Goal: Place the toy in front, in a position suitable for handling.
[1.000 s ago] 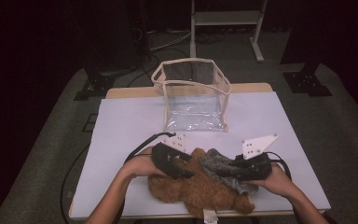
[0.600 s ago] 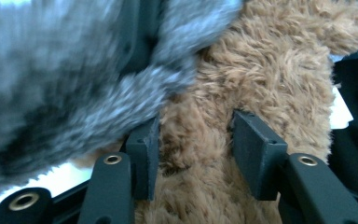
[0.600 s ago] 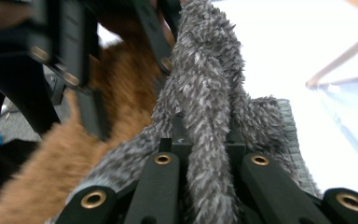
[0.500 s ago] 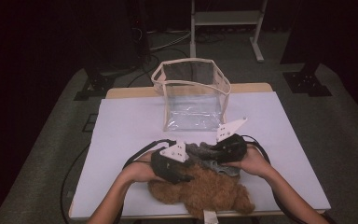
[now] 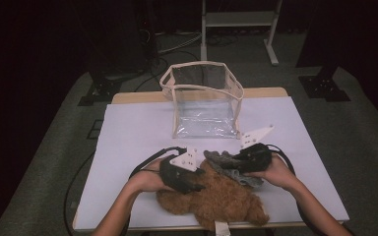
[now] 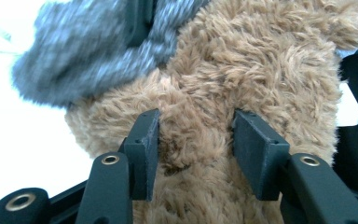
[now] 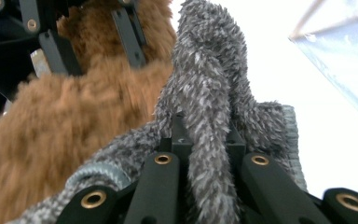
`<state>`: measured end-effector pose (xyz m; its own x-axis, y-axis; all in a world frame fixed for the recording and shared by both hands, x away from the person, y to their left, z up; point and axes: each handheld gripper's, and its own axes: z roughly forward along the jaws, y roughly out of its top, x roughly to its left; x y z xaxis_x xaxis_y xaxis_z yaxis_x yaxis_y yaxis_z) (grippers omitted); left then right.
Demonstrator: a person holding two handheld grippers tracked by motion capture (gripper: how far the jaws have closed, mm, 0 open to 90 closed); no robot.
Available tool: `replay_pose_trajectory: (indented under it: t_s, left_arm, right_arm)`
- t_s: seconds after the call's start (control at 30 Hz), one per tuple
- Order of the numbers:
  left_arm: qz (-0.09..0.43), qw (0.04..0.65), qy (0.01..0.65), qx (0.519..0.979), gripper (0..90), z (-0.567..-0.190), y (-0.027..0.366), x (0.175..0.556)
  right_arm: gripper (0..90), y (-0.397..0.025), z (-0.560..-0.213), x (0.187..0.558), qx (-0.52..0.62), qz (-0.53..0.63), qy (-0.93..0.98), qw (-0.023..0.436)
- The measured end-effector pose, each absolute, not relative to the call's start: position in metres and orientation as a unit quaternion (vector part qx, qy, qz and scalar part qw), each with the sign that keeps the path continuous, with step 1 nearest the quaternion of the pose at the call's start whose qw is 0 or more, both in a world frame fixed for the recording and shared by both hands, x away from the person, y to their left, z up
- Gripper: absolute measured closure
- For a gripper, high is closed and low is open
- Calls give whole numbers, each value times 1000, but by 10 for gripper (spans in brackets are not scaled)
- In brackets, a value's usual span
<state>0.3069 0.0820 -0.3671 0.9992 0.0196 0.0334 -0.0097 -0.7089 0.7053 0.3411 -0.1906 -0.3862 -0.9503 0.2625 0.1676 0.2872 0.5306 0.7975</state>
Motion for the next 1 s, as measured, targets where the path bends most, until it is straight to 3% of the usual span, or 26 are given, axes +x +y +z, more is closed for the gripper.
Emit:
replay_pose_trajectory:
  t_s: [0.23,0.33,0.73,1.0]
  left_arm:
    - [29,383,12,923,482,-364,84,310]
    - [39,387,13,921,470,-359,88,311]
    - [64,405,48,911,412,-351,151,294]
    - [61,386,60,919,386,-373,176,278]
  right_arm:
    - [806,-189,-359,310,-108,-503,-857,22]
    - [806,-193,-364,300,-108,-489,-866,19]
    - [808,-213,-393,319,-157,-474,-866,8]
    - [807,-215,-394,319,-162,-472,-867,3]
